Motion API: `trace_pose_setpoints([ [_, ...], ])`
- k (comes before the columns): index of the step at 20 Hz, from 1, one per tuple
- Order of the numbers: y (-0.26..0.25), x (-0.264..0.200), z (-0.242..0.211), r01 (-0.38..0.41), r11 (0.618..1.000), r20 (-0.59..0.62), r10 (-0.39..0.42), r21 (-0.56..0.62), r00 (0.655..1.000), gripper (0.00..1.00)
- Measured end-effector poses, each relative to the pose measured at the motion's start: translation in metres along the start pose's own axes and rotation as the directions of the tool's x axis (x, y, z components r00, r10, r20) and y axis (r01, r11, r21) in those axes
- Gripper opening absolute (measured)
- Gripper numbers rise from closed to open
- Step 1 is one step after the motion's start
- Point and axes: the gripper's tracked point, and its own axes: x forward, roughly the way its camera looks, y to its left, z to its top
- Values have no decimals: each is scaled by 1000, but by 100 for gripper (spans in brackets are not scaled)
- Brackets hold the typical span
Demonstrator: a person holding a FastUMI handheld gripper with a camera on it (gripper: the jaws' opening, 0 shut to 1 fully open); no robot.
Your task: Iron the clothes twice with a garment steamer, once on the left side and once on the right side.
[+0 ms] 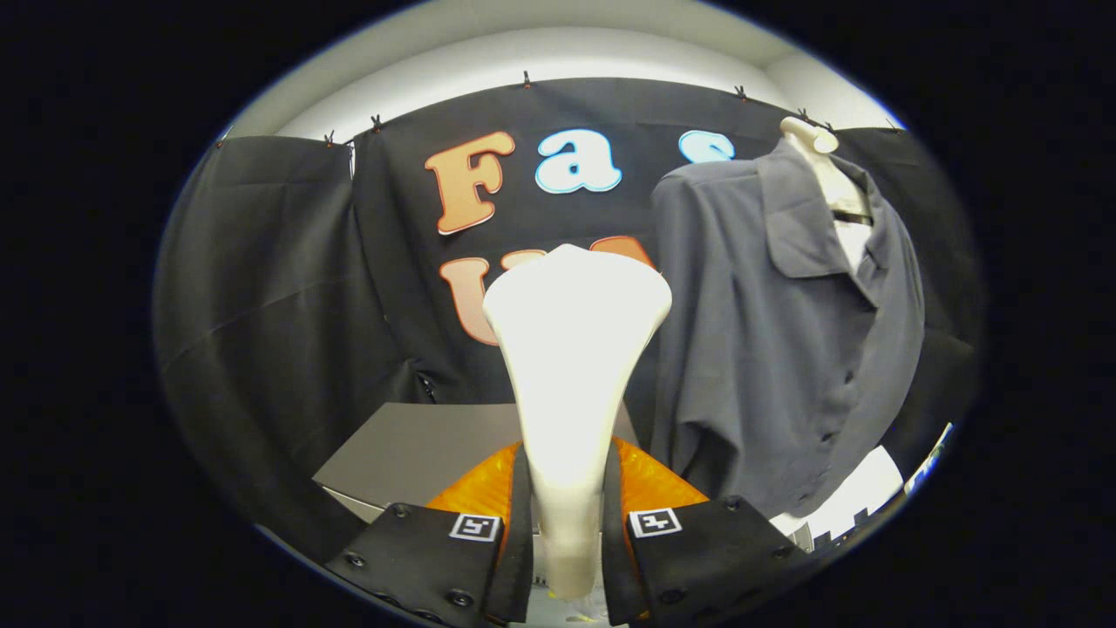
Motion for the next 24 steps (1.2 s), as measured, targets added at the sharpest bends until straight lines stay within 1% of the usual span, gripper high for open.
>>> trace_pose_setpoints([
  [5, -64, -25, 20, 31, 999, 40, -32, 37, 999, 40],
  [8, -109, -25, 30, 60, 997, 48, -62, 45, 997, 40],
  [12, -160, -14, 35, 79, 996, 54, -81, 32, 995, 40],
  [17, -202, 6, 18, 55, 998, 17, -55, 28, 998, 40],
  [24, -222, 12, -23, -22, 999, -48, 23, 38, 999, 40],
])
